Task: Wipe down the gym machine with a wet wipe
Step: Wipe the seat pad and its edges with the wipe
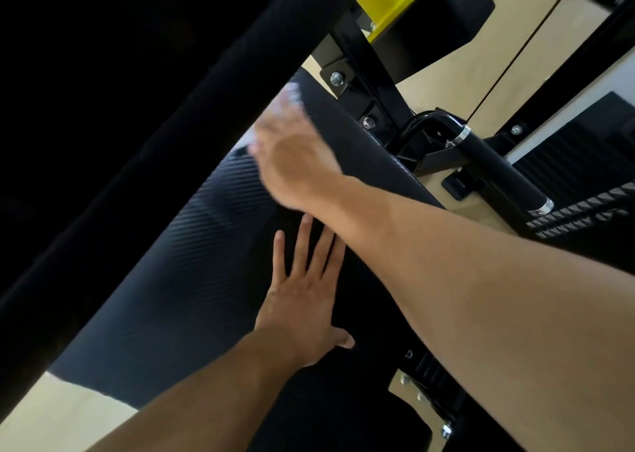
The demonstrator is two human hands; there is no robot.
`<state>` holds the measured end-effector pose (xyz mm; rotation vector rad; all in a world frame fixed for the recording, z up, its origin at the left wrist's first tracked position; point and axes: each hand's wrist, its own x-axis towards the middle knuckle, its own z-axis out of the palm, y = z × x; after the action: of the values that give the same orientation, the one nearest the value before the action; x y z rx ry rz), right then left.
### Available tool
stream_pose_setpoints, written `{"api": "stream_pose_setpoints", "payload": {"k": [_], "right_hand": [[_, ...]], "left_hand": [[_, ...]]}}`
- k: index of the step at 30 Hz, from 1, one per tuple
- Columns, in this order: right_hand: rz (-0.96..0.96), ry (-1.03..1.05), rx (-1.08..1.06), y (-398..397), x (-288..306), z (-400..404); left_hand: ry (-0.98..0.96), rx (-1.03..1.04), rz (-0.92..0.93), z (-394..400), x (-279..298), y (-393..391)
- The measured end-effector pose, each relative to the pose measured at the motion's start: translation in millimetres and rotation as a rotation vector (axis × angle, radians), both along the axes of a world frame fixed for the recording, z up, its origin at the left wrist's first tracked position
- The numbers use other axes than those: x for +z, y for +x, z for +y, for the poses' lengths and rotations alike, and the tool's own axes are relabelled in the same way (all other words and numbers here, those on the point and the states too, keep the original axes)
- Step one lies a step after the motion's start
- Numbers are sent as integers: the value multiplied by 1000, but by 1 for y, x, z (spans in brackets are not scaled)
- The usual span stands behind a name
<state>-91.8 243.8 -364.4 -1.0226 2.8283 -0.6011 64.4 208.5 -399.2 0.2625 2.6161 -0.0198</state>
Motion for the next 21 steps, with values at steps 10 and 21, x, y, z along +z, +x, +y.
{"api": "stream_pose_setpoints", "payload": {"k": [10,21], "right_hand": [[-147,133,-61,-28,-23,75],[-154,29,39,158,-50,32]], "left_hand": [[14,1,65,0,-1,3],[220,-233,166,-35,-22,157]]}}
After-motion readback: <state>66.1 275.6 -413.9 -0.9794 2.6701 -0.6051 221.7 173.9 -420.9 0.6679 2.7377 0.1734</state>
